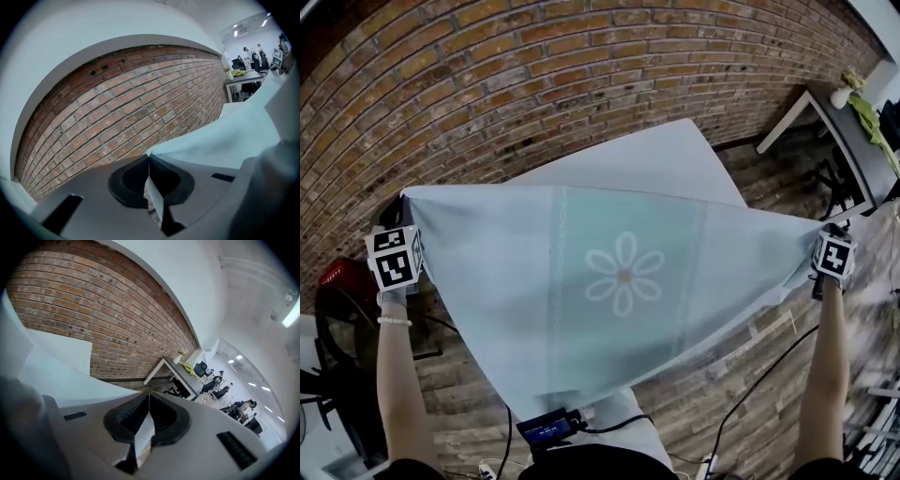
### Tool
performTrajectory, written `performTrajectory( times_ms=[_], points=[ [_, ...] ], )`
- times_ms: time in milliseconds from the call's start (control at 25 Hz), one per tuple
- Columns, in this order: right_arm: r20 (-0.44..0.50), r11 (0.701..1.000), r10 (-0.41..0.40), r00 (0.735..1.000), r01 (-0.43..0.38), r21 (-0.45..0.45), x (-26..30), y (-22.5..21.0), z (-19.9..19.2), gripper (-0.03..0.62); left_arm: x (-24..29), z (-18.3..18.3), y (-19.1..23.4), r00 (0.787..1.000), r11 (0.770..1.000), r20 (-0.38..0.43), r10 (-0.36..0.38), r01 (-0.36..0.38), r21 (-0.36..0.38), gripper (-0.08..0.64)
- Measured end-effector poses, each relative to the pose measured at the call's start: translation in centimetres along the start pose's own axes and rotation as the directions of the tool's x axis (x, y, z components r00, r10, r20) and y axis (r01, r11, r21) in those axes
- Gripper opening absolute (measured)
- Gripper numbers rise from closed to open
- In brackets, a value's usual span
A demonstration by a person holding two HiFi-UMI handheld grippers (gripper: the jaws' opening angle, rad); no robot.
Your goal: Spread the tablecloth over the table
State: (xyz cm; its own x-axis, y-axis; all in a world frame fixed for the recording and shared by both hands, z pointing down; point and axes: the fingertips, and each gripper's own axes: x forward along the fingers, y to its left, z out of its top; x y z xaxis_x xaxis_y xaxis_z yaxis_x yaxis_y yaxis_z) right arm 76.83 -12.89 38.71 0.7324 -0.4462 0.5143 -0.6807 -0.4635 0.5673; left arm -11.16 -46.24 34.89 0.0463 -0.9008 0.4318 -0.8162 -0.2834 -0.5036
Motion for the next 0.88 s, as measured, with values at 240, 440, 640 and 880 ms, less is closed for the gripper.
performTrajectory(
  times_ms=[240, 440, 640, 880],
  points=[
    [0.009, 1.0, 0.028, 1.0, -0.027, -0.016, 3.1, 2.1, 2.4, 0.035, 3.7, 0.9, 0.6, 0.999, 0.999, -0.036, 0.031, -0.031, 0.012, 0.015],
    [0.002, 0.999, 0.046, 0.999, -0.046, -0.02, 5.5, 3.6, 3.3, 0.035, 7.0, 2.1, 0.1, 0.998, 0.997, -0.049, 0.041, -0.038, 0.065, 0.015],
    [0.006, 0.998, 0.064, 0.998, -0.064, -0.011, 8.1, 5.0, 4.9, 0.035, 10.1, 3.1, 0.0, 0.996, 0.997, -0.072, 0.052, -0.048, 0.056, 0.015],
    [0.024, 0.996, 0.087, 0.996, -0.086, -0.026, 11.0, 7.0, 7.2, 0.035, 12.7, 4.6, 0.4, 0.992, 0.993, -0.088, 0.086, -0.078, 0.084, 0.015]
  ],
)
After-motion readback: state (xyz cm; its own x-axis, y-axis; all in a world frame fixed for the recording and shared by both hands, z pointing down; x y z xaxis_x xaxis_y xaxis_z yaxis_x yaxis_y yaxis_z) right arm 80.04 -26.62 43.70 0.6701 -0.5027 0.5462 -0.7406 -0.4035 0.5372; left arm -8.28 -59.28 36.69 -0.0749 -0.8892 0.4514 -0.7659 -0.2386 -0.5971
